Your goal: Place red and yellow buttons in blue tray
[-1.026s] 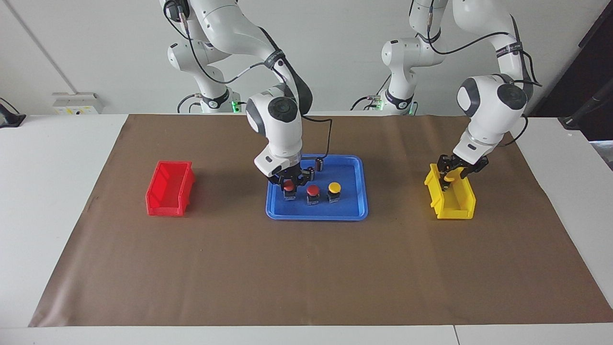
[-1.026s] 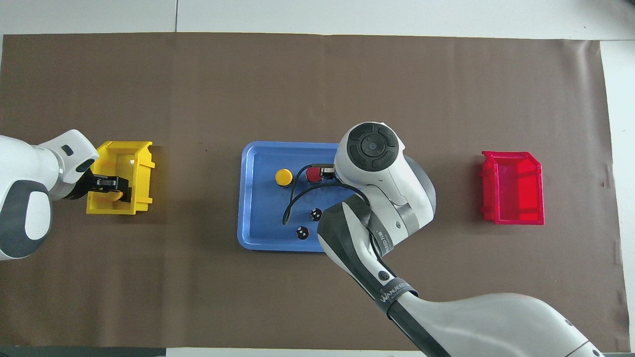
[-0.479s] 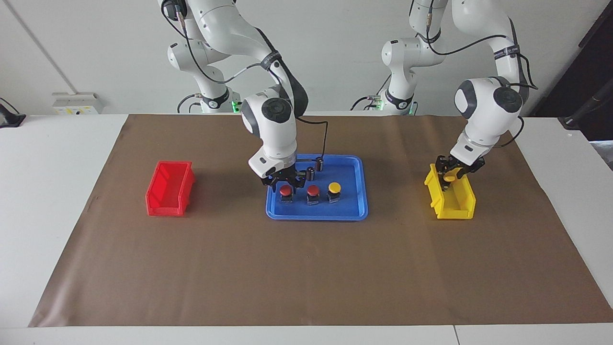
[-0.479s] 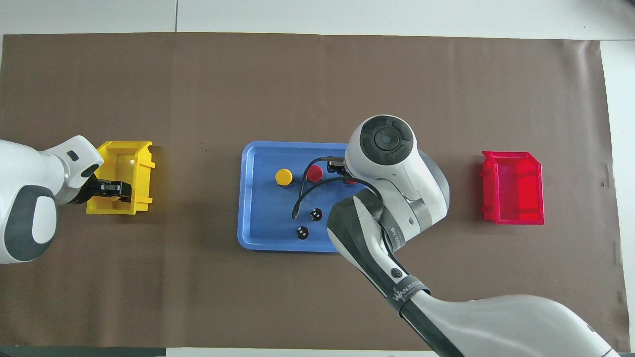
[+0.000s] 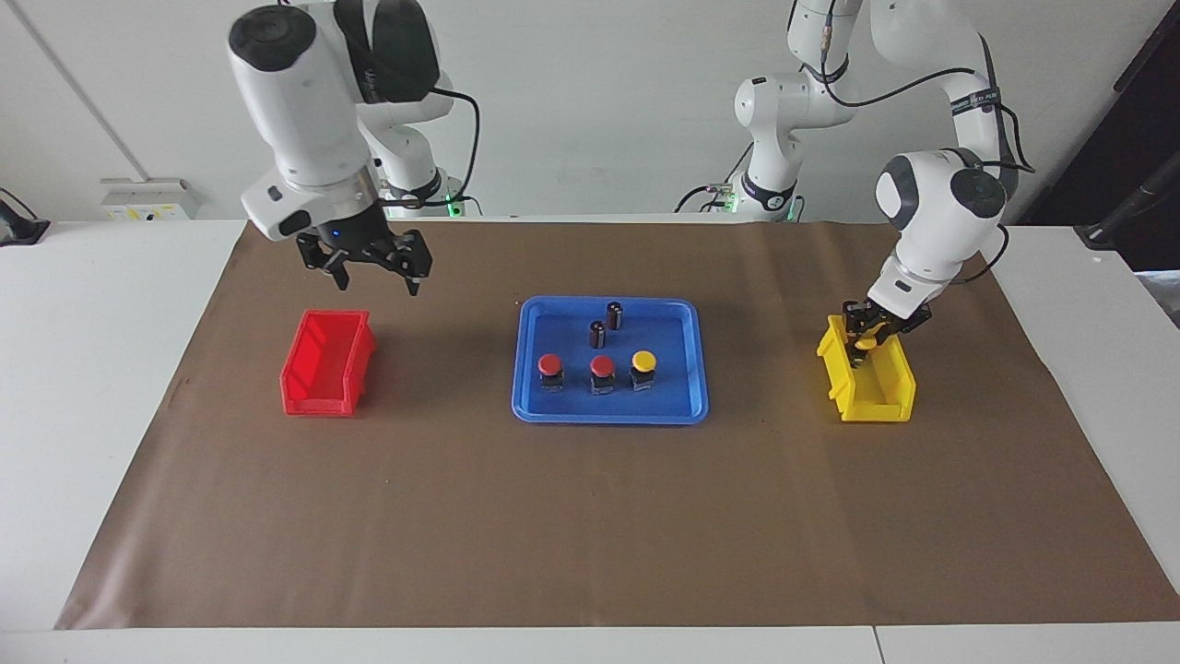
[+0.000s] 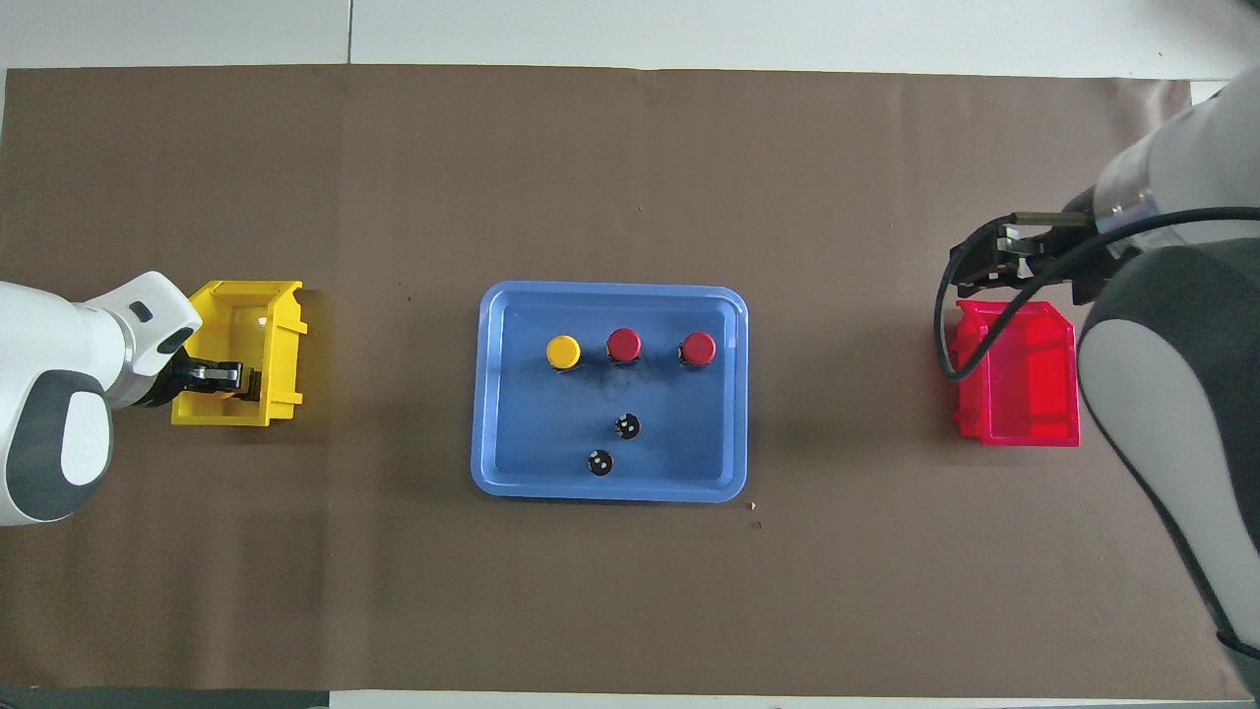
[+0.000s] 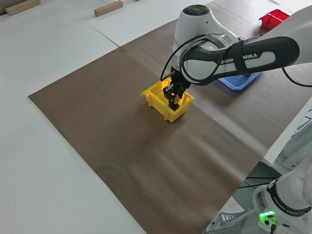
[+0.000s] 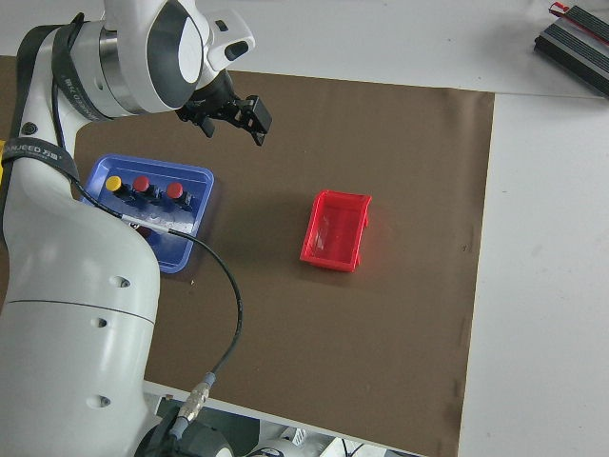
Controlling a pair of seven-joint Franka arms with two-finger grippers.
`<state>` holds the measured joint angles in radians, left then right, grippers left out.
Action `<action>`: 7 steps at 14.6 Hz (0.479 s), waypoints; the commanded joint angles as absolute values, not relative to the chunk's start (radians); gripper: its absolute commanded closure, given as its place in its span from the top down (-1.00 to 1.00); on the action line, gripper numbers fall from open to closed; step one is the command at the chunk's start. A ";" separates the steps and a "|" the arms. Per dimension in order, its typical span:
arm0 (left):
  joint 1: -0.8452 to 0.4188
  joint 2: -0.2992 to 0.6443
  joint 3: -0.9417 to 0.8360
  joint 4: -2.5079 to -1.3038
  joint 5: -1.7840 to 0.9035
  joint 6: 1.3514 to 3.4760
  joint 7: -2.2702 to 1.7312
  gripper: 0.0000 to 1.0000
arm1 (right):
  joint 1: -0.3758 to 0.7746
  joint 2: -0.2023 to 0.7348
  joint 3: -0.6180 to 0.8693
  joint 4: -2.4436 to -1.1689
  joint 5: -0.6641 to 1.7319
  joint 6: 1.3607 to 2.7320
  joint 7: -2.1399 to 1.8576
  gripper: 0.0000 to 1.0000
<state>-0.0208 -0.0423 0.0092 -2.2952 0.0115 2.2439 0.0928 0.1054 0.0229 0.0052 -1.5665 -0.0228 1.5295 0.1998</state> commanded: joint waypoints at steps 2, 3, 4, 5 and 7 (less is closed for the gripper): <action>-0.014 -0.014 0.003 -2.200 -0.005 2.190 0.049 -0.97 | -0.039 0.032 0.018 -1.461 -0.012 1.398 0.005 1.00; -0.017 -0.014 0.003 -2.131 -0.005 2.104 0.049 -0.97 | -0.058 0.031 0.018 -1.469 -0.027 1.407 -0.049 1.00; -0.021 -0.014 0.003 -2.049 -0.003 2.012 0.051 -0.97 | -0.072 0.029 0.017 -1.476 -0.040 1.401 -0.066 1.00; -0.025 -0.012 0.002 -1.980 0.000 1.947 0.052 -0.97 | -0.080 0.025 0.012 -1.480 -0.044 1.405 -0.072 1.00; -0.098 0.012 -0.008 -1.892 0.047 1.899 -0.004 -0.97 | -0.095 0.011 0.012 -1.486 -0.048 1.413 -0.078 1.00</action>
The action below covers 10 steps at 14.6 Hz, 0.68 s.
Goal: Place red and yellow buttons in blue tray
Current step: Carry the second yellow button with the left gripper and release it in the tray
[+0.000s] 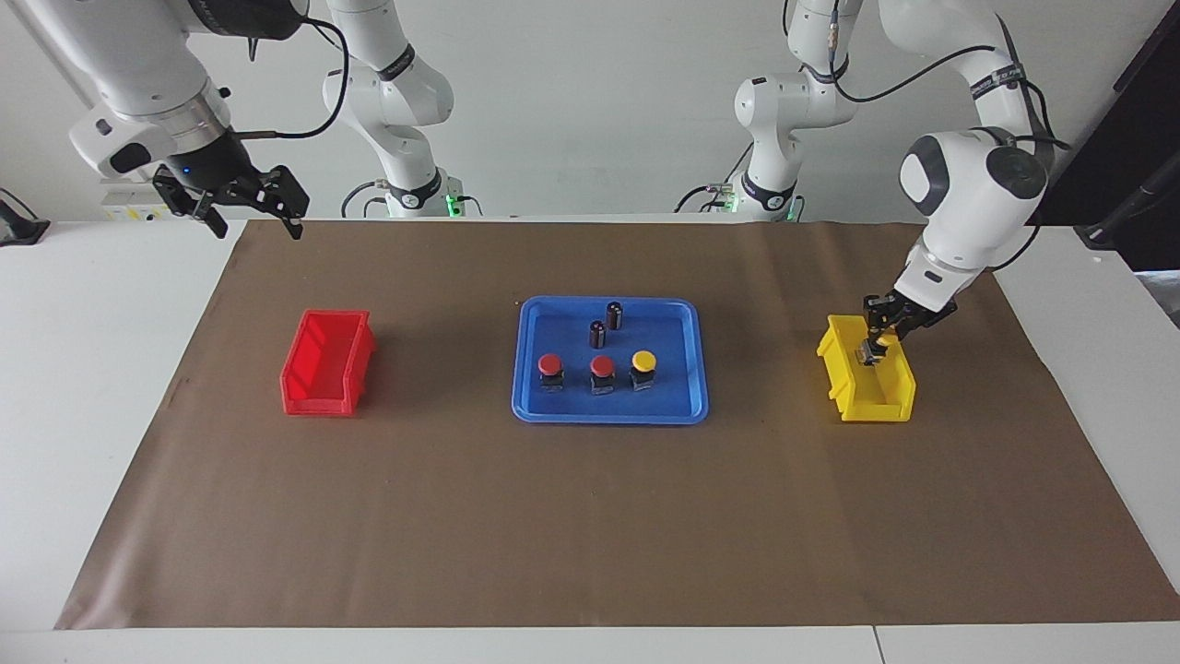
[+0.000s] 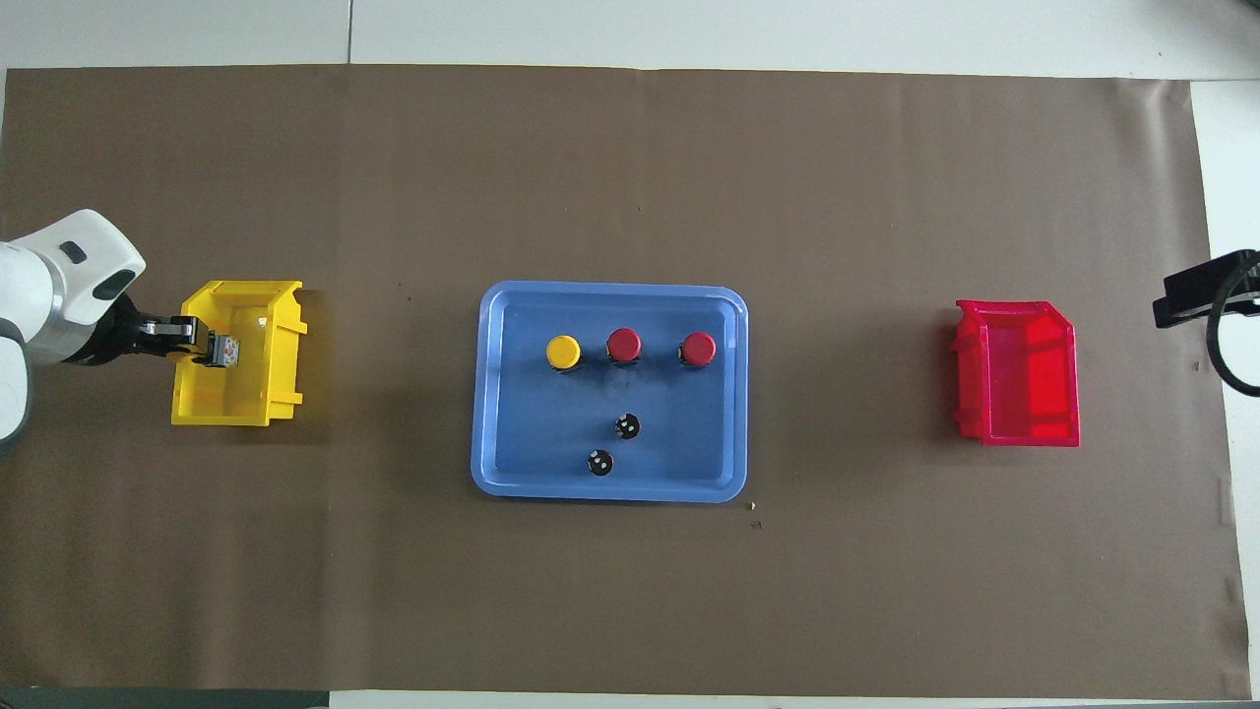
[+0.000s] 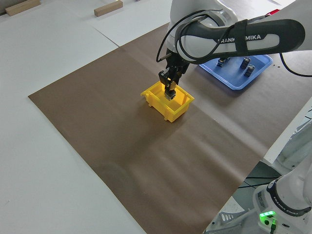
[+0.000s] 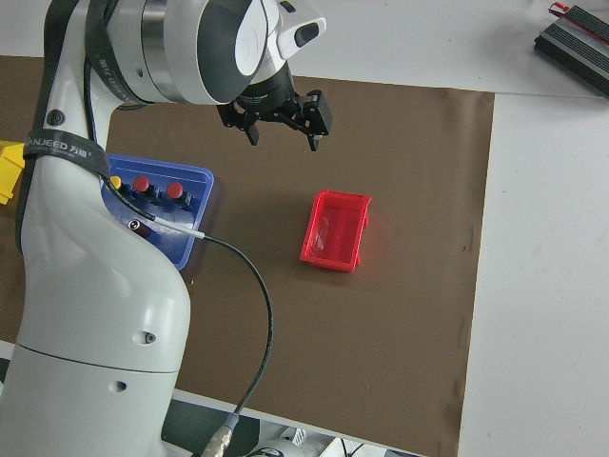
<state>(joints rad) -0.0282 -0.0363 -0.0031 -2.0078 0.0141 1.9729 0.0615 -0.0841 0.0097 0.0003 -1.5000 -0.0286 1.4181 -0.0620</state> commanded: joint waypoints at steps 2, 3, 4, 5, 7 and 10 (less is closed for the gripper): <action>-0.193 0.023 -0.012 -1.908 0.054 1.971 -0.263 -0.97 | -0.098 0.000 0.011 -1.518 -0.055 1.439 -0.093 1.00; -0.256 0.028 -0.012 -1.922 0.054 2.002 -0.353 -0.97 | -0.104 -0.008 0.011 -1.519 -0.057 1.436 -0.097 1.00; -0.325 0.041 -0.012 -1.927 0.052 2.031 -0.465 -0.97 | -0.103 -0.008 0.012 -1.519 -0.058 1.430 -0.097 1.00; -0.383 0.066 -0.012 -1.927 0.052 2.063 -0.562 -0.97 | -0.104 -0.003 0.012 -1.517 -0.058 1.430 -0.097 1.00; -0.469 0.115 -0.012 -1.927 0.052 2.108 -0.671 -0.97 | -0.098 0.003 0.012 -1.522 -0.060 1.433 -0.097 1.00; -0.544 0.152 -0.012 -1.931 0.052 2.123 -0.738 -0.97 | -0.098 0.003 0.012 -1.523 -0.061 1.433 -0.097 1.00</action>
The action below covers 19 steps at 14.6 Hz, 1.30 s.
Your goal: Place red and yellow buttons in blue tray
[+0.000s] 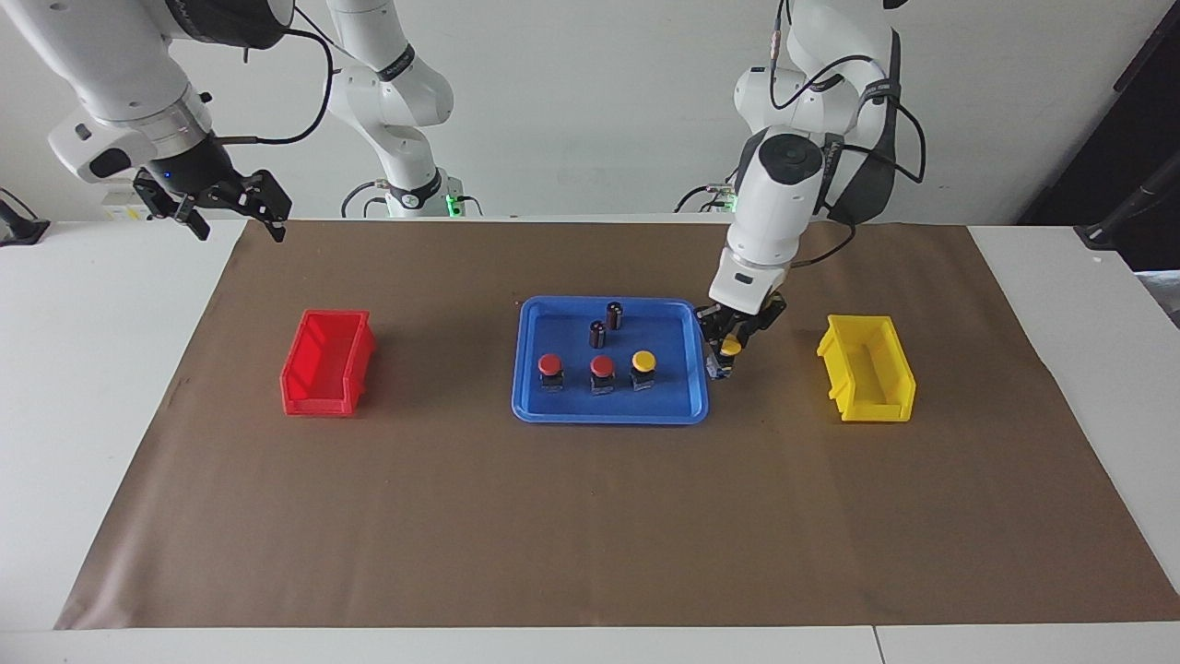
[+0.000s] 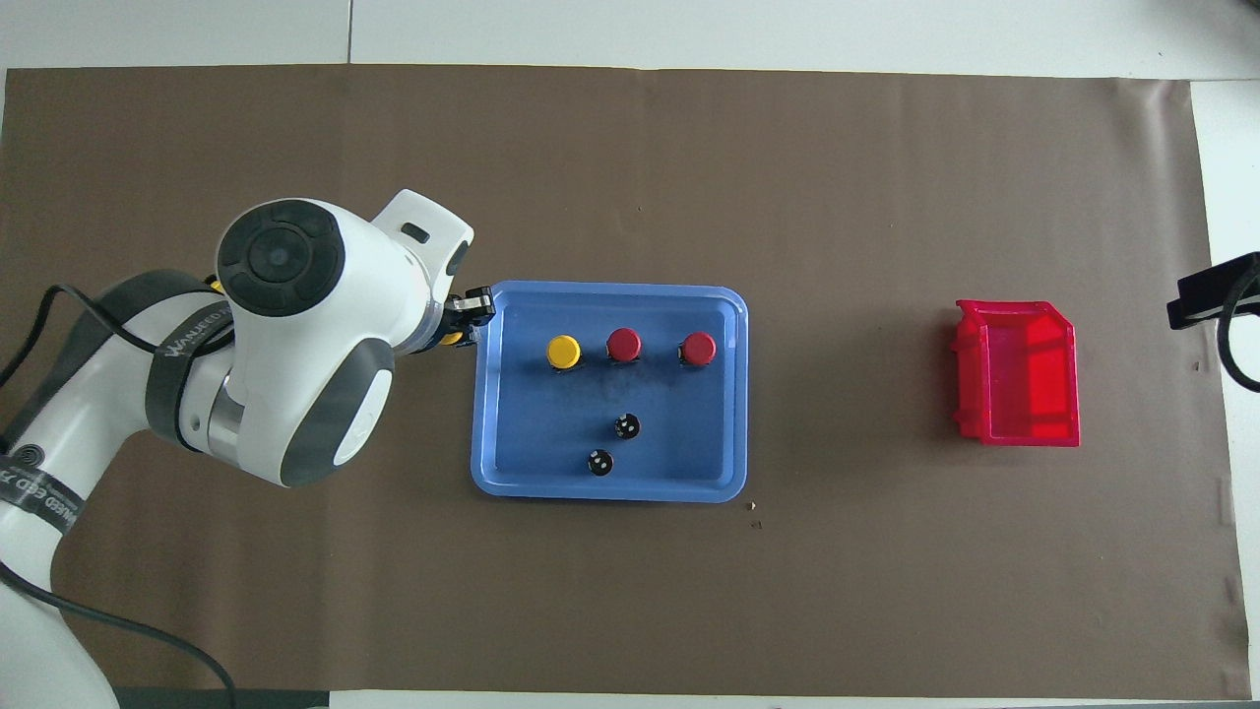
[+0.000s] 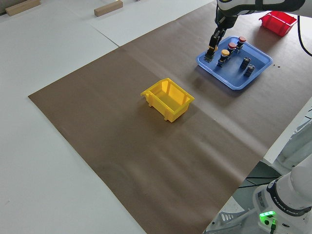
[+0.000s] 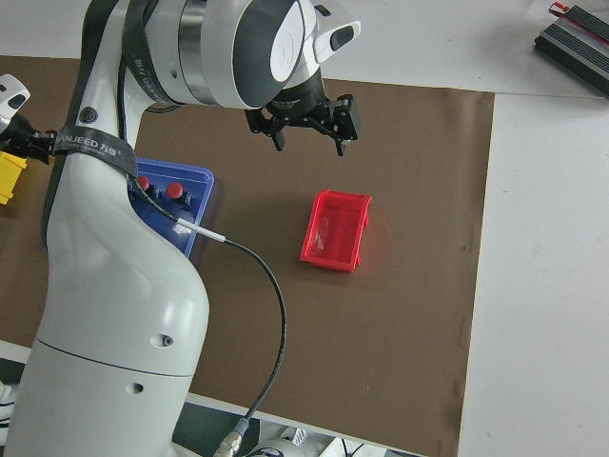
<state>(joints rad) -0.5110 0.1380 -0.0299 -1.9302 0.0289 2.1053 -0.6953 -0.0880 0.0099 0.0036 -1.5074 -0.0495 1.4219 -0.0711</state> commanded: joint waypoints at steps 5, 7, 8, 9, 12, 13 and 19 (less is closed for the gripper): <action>-0.575 0.170 -0.011 -2.034 0.052 2.242 -0.744 -0.97 | -0.100 0.003 0.014 -1.522 -0.063 1.431 -0.098 1.00; -0.574 0.173 -0.012 -2.034 0.052 2.247 -0.735 -0.62 | -0.094 0.003 0.014 -1.522 -0.063 1.433 -0.097 1.00; -0.571 0.176 -0.012 -2.026 0.052 2.244 -0.736 0.40 | -0.091 0.003 0.014 -1.522 -0.063 1.434 -0.097 1.00; -0.572 0.184 -0.009 -2.010 0.055 2.228 -0.735 0.99 | -0.091 0.003 0.014 -1.522 -0.063 1.436 -0.097 1.00; -0.552 0.169 -0.002 -1.890 0.051 2.071 -0.730 1.00 | -0.091 0.003 0.015 -1.522 -0.063 1.437 -0.097 1.00; -0.519 0.161 -0.002 -1.852 0.052 2.036 -0.724 1.00 | -0.089 0.003 0.015 -1.522 -0.063 1.436 -0.097 1.00; -0.287 0.100 0.003 -1.684 0.037 1.764 -0.229 1.00 | -0.081 0.006 0.026 -1.516 -0.063 1.437 -0.094 1.00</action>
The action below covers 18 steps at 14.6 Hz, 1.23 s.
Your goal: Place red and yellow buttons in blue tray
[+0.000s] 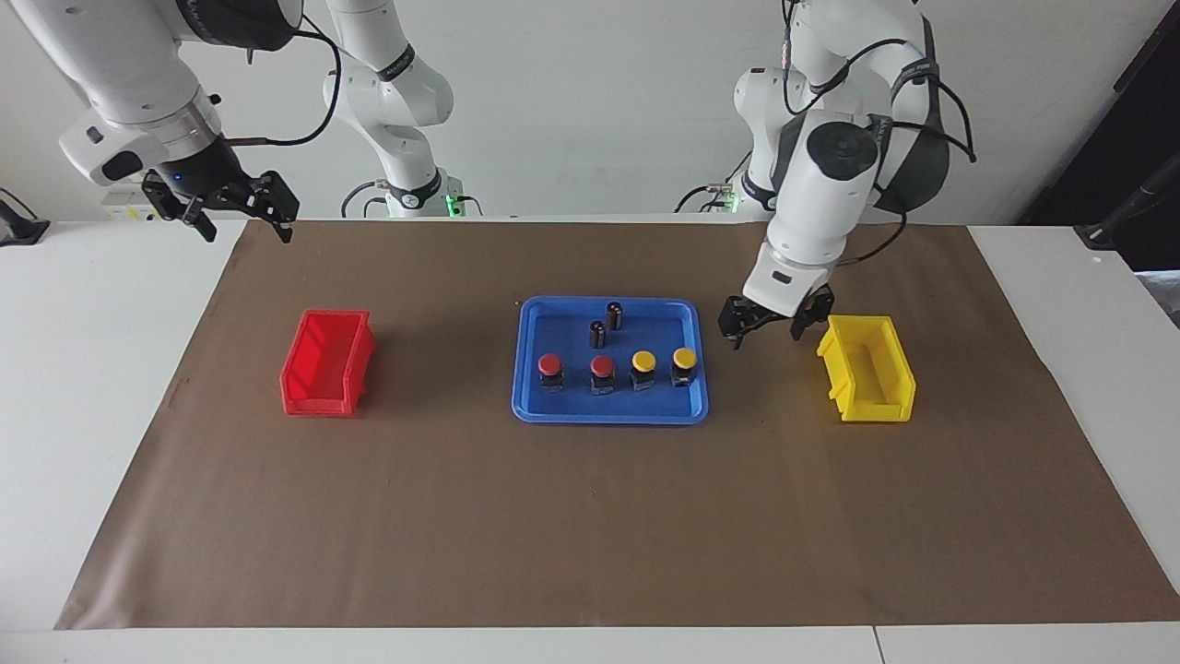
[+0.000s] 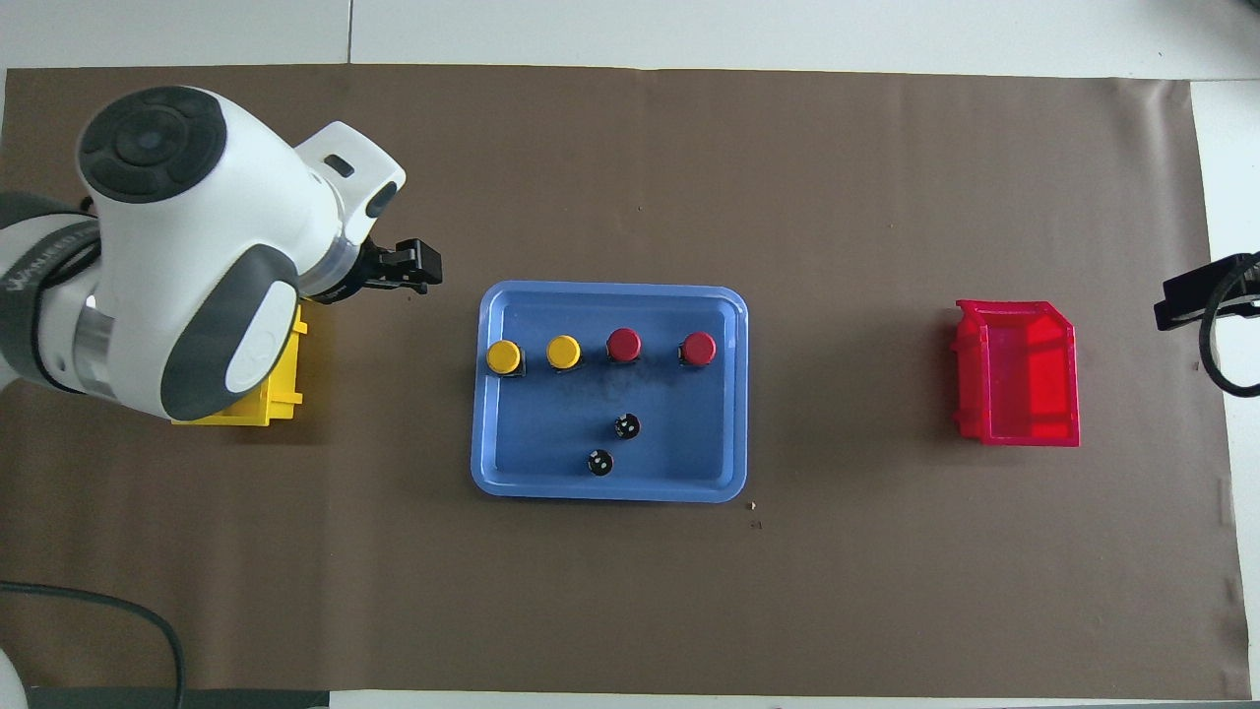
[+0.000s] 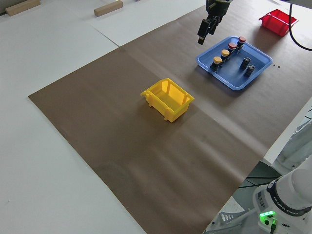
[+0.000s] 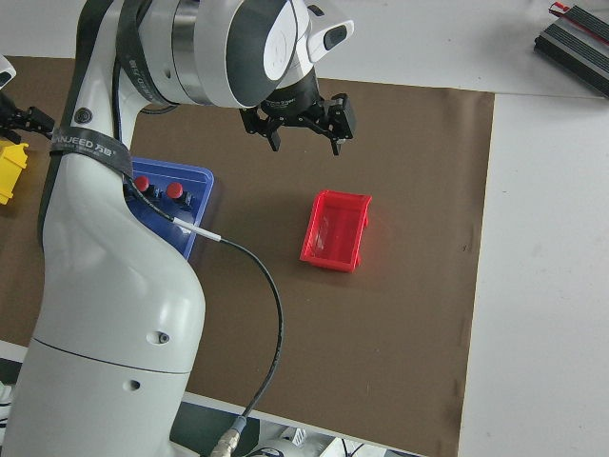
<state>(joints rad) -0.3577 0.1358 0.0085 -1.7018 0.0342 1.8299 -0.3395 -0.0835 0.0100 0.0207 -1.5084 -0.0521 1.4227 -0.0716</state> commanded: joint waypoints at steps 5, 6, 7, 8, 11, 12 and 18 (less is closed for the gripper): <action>-0.114 0.035 0.008 -1.596 -0.009 1.617 -0.004 1.00 | -0.083 0.006 0.026 -1.516 -0.060 1.437 -0.094 1.00; -0.088 0.035 0.008 -1.573 -0.026 1.591 0.011 1.00 | -0.083 0.006 0.026 -1.516 -0.060 1.437 -0.094 1.00; -0.069 0.035 0.006 -1.559 -0.034 1.583 0.021 1.00 | -0.083 0.006 0.026 -1.516 -0.060 1.439 -0.094 1.00; -0.068 0.035 0.006 -1.545 -0.038 1.580 0.023 1.00 | -0.083 0.006 0.026 -1.514 -0.060 1.439 -0.094 1.00; -0.067 0.034 0.005 -1.520 -0.034 1.562 0.044 1.00 | -0.083 0.006 0.026 -1.516 -0.060 1.437 -0.094 1.00; -0.067 0.034 0.005 -1.511 -0.037 1.551 0.044 1.00 | -0.083 0.006 0.026 -1.516 -0.060 1.439 -0.094 1.00; -0.069 0.020 0.005 -1.508 -0.037 1.506 0.043 1.00 | -0.083 0.006 0.026 -1.516 -0.060 1.439 -0.092 1.00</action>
<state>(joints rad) -0.0745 0.0241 0.0071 -1.5228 -0.0185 1.5336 0.0257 -0.0808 0.0100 0.0244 -1.5083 -0.0521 1.4246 -0.0716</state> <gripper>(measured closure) 0.000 0.000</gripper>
